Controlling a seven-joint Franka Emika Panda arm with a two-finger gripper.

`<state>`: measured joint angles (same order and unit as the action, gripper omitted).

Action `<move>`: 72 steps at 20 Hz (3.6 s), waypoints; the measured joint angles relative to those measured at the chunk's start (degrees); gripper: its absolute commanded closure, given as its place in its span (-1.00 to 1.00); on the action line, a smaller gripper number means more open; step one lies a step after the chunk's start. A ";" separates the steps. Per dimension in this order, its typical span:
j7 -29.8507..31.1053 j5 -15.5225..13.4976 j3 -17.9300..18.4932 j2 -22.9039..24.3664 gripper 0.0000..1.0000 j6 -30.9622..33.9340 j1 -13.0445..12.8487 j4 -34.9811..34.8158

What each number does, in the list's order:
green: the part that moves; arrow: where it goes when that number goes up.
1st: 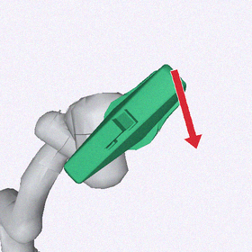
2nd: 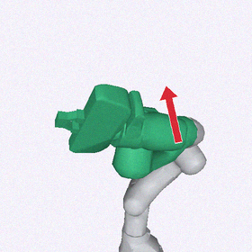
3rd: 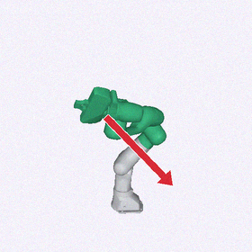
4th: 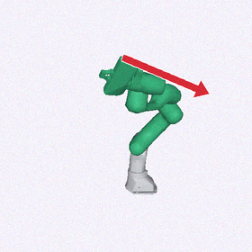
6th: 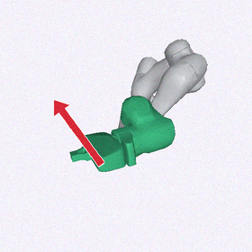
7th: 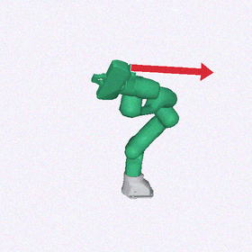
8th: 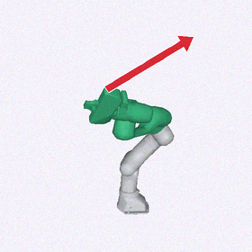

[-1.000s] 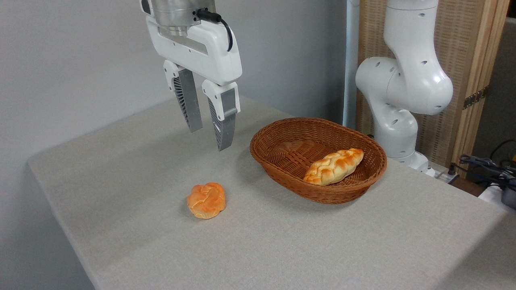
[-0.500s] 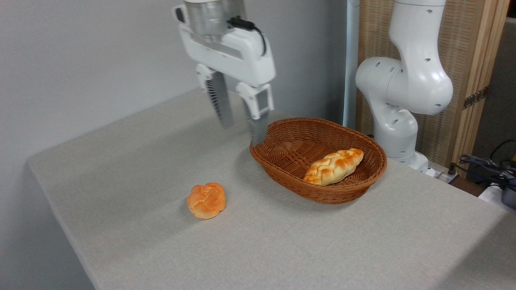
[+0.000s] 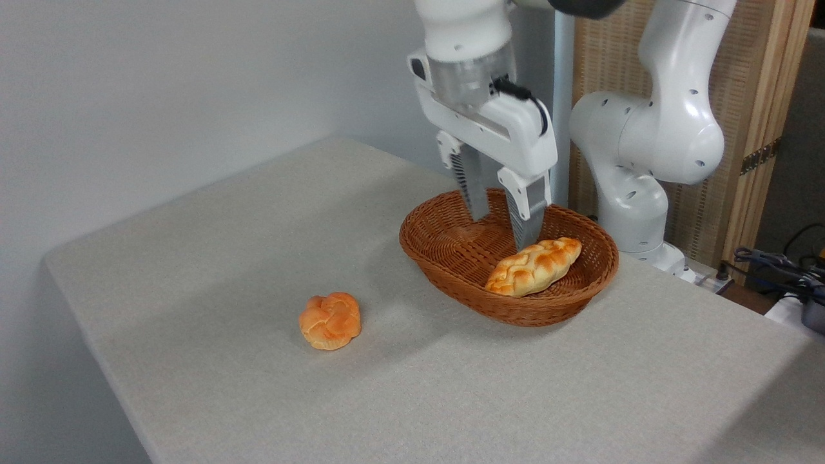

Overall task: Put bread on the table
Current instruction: 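Lower the gripper into the basket over the braided bread loaf, then close the gripper on the middle of the braided loaf, then lift the braided loaf out of the basket and carry it beside the bun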

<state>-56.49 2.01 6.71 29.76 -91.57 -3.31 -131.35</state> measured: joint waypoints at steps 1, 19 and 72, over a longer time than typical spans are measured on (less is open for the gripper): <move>-1.39 0.32 -0.02 0.71 -1.00 -0.18 -0.35 -1.51; -4.65 0.57 -0.09 1.19 -1.00 -5.73 -2.02 -15.21; -3.22 -2.28 4.61 -13.18 0.23 -18.49 -5.82 4.43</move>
<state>-59.71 -0.28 11.33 16.57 -110.07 -9.13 -126.93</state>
